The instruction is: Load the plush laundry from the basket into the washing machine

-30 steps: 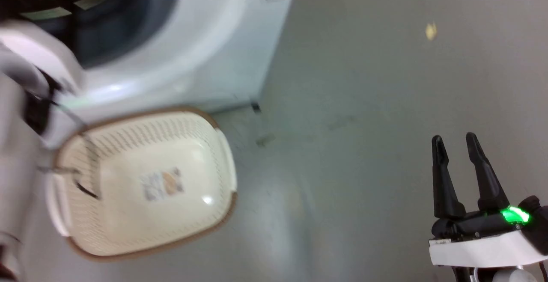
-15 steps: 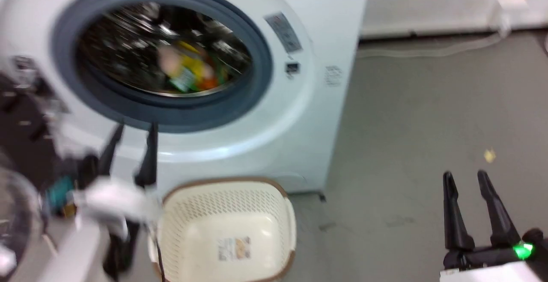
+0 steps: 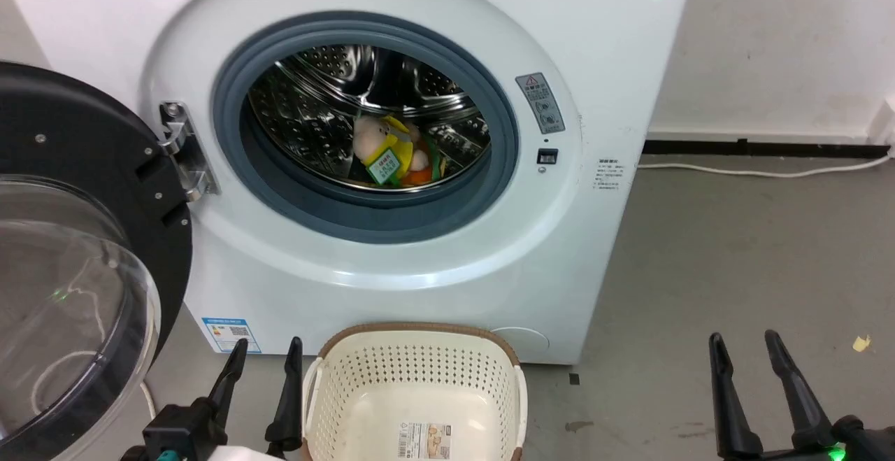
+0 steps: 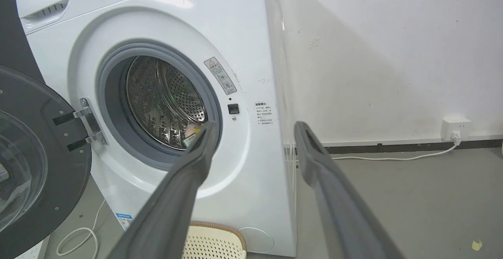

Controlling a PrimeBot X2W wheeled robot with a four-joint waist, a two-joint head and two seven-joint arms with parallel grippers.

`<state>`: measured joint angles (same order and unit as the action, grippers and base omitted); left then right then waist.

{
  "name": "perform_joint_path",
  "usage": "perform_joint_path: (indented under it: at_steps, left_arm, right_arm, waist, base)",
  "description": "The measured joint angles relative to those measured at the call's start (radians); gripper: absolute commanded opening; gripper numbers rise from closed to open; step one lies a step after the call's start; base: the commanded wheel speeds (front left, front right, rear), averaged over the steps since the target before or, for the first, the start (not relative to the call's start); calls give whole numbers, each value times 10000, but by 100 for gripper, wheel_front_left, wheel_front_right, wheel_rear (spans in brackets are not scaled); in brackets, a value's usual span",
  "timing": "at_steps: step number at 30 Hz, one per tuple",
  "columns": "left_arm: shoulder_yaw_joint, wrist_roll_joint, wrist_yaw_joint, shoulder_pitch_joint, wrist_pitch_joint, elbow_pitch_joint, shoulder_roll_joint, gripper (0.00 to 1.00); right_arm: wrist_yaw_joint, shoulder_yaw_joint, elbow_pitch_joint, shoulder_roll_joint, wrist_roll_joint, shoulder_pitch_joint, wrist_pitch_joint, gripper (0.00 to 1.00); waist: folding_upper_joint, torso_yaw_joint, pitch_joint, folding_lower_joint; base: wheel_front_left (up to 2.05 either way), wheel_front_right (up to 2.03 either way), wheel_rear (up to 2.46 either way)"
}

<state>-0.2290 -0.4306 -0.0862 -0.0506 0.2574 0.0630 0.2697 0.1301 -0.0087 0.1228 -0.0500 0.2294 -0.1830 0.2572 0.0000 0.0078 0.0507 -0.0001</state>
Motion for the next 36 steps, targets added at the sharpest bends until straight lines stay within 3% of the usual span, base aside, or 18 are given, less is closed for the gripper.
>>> perform_joint_path:
  at_steps: [5, 6, 36]
  left_arm:
    - [522, 320, 59, -227, 0, -19, -470, 100]
    - [545, 378, 138, -284, 0, -8, -541, 0]
    - [830, 1137, 274, -274, -506, -59, -913, 0]
  right_arm:
    - [0, 86, -117, 0, 0, -54, 0, 100]
    - [0, 96, -127, 0, 0, -91, 0, 0]
    - [-2, 111, -316, 0, -372, 105, -499, 0]
  waist:
    - [0, 68, 94, 1]
    - [0, 78, 107, 2]
    - [0, 51, -16, 2]
  base:
    - [0, 0, 0]
    - [0, 0, 0]
    - [0, 0, 0]
